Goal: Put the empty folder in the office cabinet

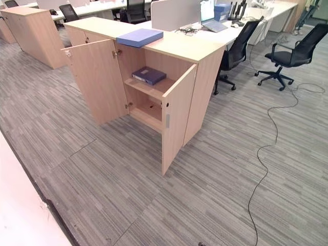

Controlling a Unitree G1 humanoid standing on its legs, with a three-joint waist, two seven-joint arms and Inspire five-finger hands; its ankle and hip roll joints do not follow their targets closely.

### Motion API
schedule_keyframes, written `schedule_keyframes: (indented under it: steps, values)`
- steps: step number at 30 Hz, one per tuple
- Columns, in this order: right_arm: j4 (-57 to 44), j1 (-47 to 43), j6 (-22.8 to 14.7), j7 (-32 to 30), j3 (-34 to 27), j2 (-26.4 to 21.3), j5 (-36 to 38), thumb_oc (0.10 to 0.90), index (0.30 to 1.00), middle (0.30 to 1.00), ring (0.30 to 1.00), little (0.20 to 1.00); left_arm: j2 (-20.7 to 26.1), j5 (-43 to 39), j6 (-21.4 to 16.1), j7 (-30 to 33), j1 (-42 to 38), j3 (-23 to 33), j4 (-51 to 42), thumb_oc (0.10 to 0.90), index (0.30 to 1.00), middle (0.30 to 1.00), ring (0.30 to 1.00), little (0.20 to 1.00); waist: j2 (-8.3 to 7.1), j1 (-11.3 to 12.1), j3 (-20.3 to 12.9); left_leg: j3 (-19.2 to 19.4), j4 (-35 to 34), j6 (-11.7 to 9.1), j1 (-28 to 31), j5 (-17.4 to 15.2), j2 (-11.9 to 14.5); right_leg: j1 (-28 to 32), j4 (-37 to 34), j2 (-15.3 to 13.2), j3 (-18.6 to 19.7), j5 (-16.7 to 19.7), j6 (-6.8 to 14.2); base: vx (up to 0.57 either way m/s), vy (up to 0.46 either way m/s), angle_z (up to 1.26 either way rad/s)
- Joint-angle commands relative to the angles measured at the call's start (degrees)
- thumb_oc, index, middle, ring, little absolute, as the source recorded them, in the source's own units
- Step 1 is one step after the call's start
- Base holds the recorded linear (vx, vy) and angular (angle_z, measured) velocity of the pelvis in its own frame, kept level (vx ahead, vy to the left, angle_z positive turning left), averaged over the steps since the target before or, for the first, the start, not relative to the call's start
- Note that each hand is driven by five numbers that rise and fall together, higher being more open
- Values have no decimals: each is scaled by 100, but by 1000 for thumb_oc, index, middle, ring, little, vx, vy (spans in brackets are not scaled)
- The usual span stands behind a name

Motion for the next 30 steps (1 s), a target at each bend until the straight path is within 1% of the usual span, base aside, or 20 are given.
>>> schedule_keyframes:
  steps: [1, 5, 9, 11, 13, 15, 17, 18, 20, 23, 27, 30]
  values:
    - [106, -214, -86, 53, 3, -182, -119, 800, 900, 900, 900, 900, -81, -178, -102, -67, -265, 200, 217, 800, 900, 900, 900, 900, -246, 54, 120, -328, -367, -216, 179, -385, -169, 1129, -1601, 35, -216, 520, 380, 5, -5, 8]
    - [120, -200, -84, 64, -6, -195, -139, 800, 900, 900, 900, 900, -77, -159, -103, -68, -255, 204, 253, 800, 900, 900, 900, 900, -251, 45, 114, -327, -367, -217, 182, -387, -161, 1131, -1601, 39, -216, 515, 378, 2, -5, 3]
    - [121, -167, -124, -1, 15, -207, -210, 800, 900, 900, 900, 900, -69, -93, -140, 64, -226, 194, 233, 800, 900, 900, 900, 900, -256, 38, 120, -330, -367, -219, 190, -393, -154, 1133, -1601, 41, -214, 511, 377, 0, 0, 0]
    - [72, -147, -145, -73, 91, -246, -435, 800, 900, 900, 900, 900, -79, -22, -136, 64, -233, 151, 264, 800, 900, 900, 900, 900, -250, 28, 127, -329, -367, -218, 191, -392, -154, 1134, -1601, 44, -218, 514, 378, 0, 0, 0]
    - [60, -144, -113, -32, 169, -266, -579, 800, 900, 900, 900, 900, -87, -35, -112, -56, -242, 136, 303, 800, 900, 900, 900, 900, -240, 14, 121, -319, -367, -220, 201, -395, -149, 1143, -1601, 45, -216, 511, 375, 0, 0, 0]
    - [47, -138, -68, 80, 247, -304, -741, 800, 900, 900, 900, 900, -93, -180, -89, -318, -244, 173, 355, 800, 900, 900, 900, 900, -232, -3, 110, -308, -367, -221, 225, -401, -140, 1158, -1601, 51, -205, 506, 372, 0, 0, 0]
    - [40, -137, -55, 110, 263, -314, -764, 800, 900, 900, 900, 900, -91, -209, -76, -376, -240, 189, 364, 800, 900, 900, 900, 900, -228, -5, 108, -308, -367, -222, 231, -403, -138, 1164, -1601, 50, -200, 504, 372, 0, 0, 0]
    - [19, -146, -42, 164, 315, -323, -845, 800, 900, 900, 900, 900, -79, -166, -69, -437, -256, 182, 380, 800, 900, 900, 900, 900, -222, -15, 104, -307, -367, -222, 240, -408, -136, 1170, -1601, 48, -187, 505, 367, 0, 0, 0]
    - [0, -179, 20, 306, 540, -346, -1118, 800, 900, 900, 900, 900, -35, 198, -62, -445, -294, 26, 410, 800, 900, 900, 900, 900, -227, -14, 88, -293, -367, -223, 254, -414, -134, 1177, -1601, 48, -188, 502, 361, 0, 0, 0]
    - [11, -226, 48, 419, 635, -376, -1231, 800, 900, 900, 900, 900, 20, 530, -57, -471, -329, -114, 397, 800, 900, 900, 900, 900, -239, -12, 91, -289, -367, -225, 252, -414, -130, 1178, -1601, 49, -187, 501, 358, 0, 0, 0]
    - [68, -272, 96, 561, 691, -394, -1296, 800, 900, 900, 900, 900, 71, 742, -52, -484, -360, -200, 423, 800, 900, 900, 900, 900, -260, 6, 93, -302, -367, -226, 260, -414, -129, 1194, -1601, 49, -200, 492, 353, 0, 0, 0]
    - [117, -299, 124, 554, 783, -415, -1474, 800, 900, 900, 900, 900, 93, 848, -52, -445, -392, -244, 435, 800, 900, 900, 900, 900, -267, 16, 91, -330, -367, -228, 258, -410, -132, 1202, -1601, 51, -226, 490, 344, 0, 0, 0]
